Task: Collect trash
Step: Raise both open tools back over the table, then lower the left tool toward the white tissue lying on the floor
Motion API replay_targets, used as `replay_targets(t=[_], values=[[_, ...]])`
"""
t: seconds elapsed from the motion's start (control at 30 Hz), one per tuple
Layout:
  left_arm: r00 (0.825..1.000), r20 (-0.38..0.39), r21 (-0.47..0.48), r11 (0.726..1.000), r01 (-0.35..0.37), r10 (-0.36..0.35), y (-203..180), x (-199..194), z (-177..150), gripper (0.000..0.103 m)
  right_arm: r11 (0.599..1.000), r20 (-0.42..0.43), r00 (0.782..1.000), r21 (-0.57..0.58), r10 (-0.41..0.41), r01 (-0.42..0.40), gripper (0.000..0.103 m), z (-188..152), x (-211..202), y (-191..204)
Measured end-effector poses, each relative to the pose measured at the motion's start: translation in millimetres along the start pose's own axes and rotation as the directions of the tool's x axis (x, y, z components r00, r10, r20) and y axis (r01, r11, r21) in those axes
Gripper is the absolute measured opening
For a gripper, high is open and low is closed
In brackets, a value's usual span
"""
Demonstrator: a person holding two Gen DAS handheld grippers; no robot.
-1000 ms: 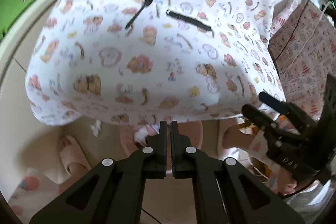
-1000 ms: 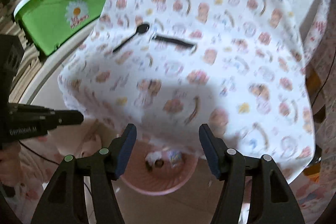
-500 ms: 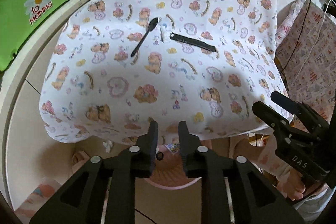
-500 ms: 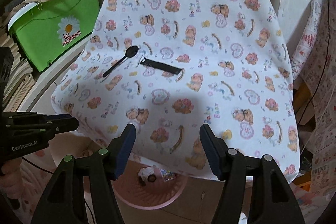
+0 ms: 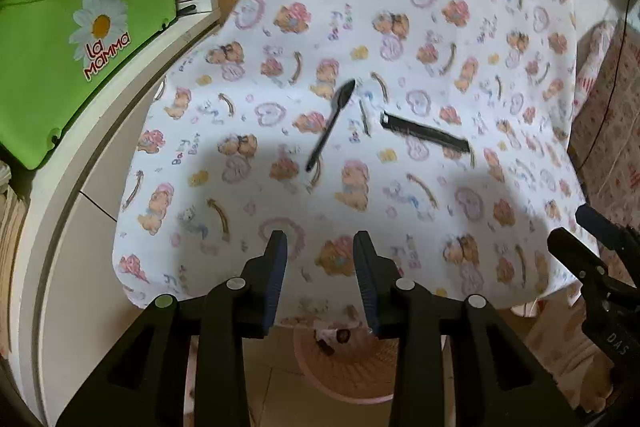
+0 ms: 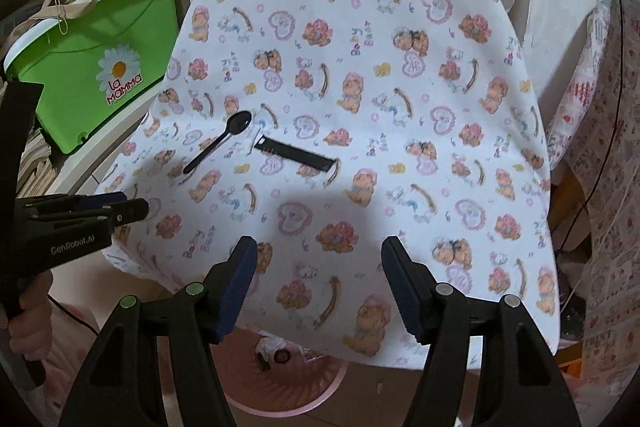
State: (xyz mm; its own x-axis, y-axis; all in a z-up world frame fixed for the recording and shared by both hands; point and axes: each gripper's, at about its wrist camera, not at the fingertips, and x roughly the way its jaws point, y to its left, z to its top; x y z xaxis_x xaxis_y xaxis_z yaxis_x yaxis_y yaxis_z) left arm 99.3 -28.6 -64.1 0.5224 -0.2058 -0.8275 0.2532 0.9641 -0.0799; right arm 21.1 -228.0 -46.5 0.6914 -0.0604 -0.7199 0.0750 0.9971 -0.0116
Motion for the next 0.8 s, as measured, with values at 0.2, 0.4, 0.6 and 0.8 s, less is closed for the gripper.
replay_targets(t=[0.2, 0.4, 0.6, 0.8], values=[[0.995, 0.098, -0.012, 0.999, -0.031, 0.032, 18, 1, -12, 0.034, 1.0, 0.009, 1.0, 0.02, 0.003, -0.003, 0.067, 8, -1, -6], [0.974, 0.218, -0.08, 0.996, -0.05, 0.067, 69, -2, -46, 0.039, 1.0, -0.017, 1.0, 0.009, 0.0, 0.0, 0.067, 6, 5, -4], [0.981, 0.129, -0.192, 0.974, -0.118, 0.144, 112, 14, -95, 0.051, 0.999, -0.025, 0.999, -0.033, -0.025, 0.024, 0.067, -1, 5, -4], [0.964, -0.061, -0.061, 0.963, -0.262, 0.258, 103, 70, -141, 0.055, 1.0, -0.06, 0.998, 0.022, 0.008, -0.007, 0.067, -1, 10, -8]])
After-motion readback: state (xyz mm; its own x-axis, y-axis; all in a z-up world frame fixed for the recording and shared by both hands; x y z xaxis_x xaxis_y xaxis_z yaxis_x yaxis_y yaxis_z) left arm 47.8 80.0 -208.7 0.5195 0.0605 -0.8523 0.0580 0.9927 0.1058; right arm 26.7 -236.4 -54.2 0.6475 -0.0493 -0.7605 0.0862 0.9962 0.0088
